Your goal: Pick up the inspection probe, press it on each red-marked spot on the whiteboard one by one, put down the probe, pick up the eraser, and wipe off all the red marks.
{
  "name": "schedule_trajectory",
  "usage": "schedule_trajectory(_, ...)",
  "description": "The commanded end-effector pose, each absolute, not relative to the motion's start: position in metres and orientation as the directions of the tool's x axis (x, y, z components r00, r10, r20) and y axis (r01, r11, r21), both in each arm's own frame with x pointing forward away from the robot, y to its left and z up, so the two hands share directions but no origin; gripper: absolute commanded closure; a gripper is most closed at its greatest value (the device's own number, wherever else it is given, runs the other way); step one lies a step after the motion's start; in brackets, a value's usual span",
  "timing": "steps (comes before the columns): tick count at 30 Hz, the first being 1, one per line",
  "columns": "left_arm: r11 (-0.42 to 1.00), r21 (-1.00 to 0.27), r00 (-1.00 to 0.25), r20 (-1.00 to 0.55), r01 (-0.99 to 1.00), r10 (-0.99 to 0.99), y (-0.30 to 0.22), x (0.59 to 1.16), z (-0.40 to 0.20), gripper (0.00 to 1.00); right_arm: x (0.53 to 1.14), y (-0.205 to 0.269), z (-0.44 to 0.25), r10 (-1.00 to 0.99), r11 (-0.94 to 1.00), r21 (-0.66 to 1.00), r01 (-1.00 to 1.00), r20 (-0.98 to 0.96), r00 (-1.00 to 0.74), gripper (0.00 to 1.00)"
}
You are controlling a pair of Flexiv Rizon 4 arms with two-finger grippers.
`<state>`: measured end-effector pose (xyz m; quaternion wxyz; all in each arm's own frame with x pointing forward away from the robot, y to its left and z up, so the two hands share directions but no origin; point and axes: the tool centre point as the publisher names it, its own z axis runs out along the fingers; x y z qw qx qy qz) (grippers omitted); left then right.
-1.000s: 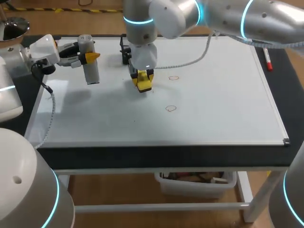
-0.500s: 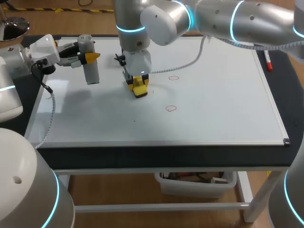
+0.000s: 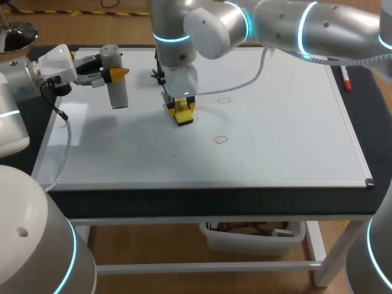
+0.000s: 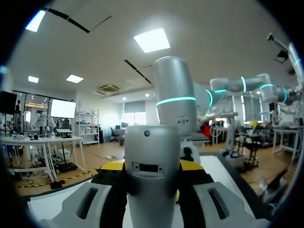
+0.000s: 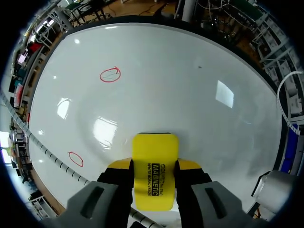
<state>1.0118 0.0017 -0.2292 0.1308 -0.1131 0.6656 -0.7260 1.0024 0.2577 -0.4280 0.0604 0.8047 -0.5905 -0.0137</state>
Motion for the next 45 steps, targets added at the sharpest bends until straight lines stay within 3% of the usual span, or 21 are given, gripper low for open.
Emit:
schedule_trajectory(1, -0.083, -0.996, -0.94, -0.012, 0.043, -0.34, 0.002, 1.012, -0.229, 1.0, 1.004, 0.243, -0.429, -0.956, -0.283, 0.111, -0.953, 0.05, 0.29, 1.0)
schedule_trajectory(27, -0.083, -0.996, -0.94, -0.012, 0.043, -0.34, 0.002, 1.012, -0.229, 1.0, 1.032, 0.184, -0.378, -0.979, -0.204, 0.1, -0.974, -0.011, 0.204, 1.0)
schedule_trajectory(45, -0.083, -0.996, -0.94, -0.012, 0.043, -0.34, 0.002, 1.012, -0.229, 1.0, 1.076, 0.017, -0.368, -0.994, 0.106, 0.078, -0.991, 0.039, -0.104, 1.0)
